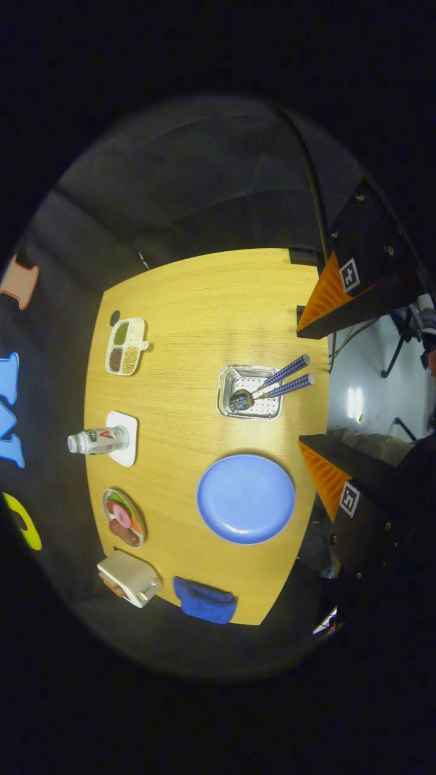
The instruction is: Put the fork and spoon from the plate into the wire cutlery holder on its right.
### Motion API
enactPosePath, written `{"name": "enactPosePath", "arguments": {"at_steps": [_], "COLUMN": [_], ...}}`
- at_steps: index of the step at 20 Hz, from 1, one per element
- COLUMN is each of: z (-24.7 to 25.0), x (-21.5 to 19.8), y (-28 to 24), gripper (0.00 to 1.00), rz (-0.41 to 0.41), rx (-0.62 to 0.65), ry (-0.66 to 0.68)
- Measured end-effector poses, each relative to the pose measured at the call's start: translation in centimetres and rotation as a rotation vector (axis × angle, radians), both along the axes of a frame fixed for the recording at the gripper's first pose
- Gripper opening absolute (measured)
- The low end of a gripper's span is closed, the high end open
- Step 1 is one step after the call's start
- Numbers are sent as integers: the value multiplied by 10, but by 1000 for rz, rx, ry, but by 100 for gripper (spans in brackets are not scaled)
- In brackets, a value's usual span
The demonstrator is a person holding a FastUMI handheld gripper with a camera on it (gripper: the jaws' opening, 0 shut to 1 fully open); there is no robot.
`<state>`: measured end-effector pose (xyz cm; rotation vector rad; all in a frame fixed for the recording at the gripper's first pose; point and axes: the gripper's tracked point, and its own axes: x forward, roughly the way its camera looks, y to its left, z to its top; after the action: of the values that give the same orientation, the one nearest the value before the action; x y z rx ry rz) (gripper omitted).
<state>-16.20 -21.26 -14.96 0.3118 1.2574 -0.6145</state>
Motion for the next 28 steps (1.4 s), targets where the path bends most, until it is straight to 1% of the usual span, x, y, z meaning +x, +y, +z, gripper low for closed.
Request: {"name": "enactPosePath", "arguments": {"at_steps": [2,6,8,10,11,12,14,15,16,17,18,19,20,22,24,26,28], "z": [8,45,65,78,84,90,102,106,111,117,126,131,137,138,129,138,146], "x": [11,35,54,68,69,74,81,86,89,92,99,108,114,115,124,134,138], "y": [3,1,16,32,32,35,39,39,39,42,45,48,54,71,84,90,92], "gripper": [98,97,97,97,97,97,97,97,97,97,97,97,97,97,97,97,97], "rz": [-21,-42,-44,-29,-40,-29,6,6,-14,-33,-41,-47,-37,-18,25,63,63], "rx": [-77,-307,-401,-472,-522,-553,-589,-604,-613,-627,-657,-688,-708,-722,-711,-726,-728], "ry": [-114,-340,-464,-554,-571,-602,-649,-680,-717,-766,-845,-922,-969,-984,-959,-973,-1002]}}
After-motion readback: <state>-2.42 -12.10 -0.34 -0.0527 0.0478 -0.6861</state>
